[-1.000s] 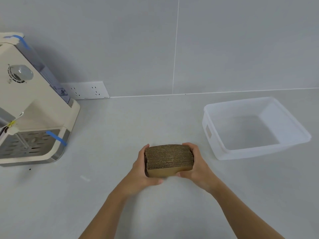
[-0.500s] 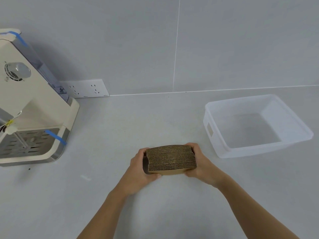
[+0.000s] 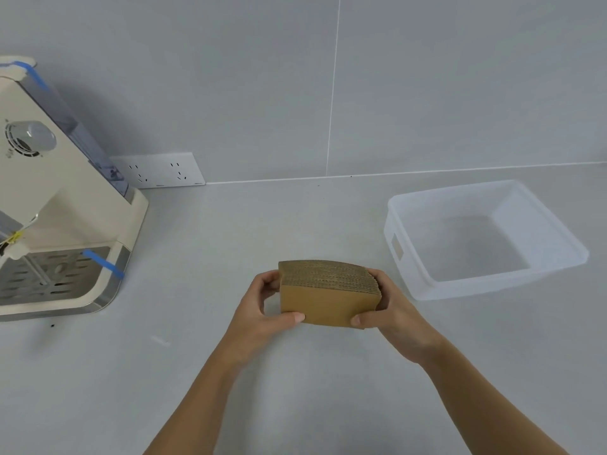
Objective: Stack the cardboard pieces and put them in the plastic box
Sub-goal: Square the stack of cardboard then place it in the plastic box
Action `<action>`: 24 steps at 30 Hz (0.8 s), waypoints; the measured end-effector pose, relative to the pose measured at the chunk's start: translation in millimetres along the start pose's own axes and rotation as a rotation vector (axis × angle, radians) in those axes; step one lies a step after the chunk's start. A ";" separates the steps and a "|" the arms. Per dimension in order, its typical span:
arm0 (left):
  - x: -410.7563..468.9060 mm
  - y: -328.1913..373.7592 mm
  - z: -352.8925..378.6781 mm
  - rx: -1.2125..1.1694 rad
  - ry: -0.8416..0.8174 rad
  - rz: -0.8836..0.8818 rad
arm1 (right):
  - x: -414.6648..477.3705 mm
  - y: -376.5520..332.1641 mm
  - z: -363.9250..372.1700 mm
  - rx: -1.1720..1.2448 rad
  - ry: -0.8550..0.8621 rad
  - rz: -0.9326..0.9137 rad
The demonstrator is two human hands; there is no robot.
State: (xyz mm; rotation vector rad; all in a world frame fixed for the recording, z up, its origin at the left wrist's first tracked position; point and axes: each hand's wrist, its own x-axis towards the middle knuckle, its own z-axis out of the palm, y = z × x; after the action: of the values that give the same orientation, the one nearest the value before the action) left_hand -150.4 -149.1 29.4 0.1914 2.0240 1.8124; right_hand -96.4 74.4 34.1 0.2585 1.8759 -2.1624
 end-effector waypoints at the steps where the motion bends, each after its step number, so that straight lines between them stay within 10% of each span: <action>1: 1.3 3.4 0.7 -0.006 -0.005 0.005 | -1.8 -3.4 0.2 0.016 0.009 -0.014; 24: 41.1 109.7 104.0 -0.365 0.037 0.159 | -45.5 -81.0 -53.9 0.116 0.080 -0.077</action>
State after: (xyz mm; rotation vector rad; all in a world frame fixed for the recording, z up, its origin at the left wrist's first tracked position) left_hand -165.5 -22.8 120.7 0.2153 1.7021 2.2608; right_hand -80.8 141.8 116.3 0.3056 1.8329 -2.3492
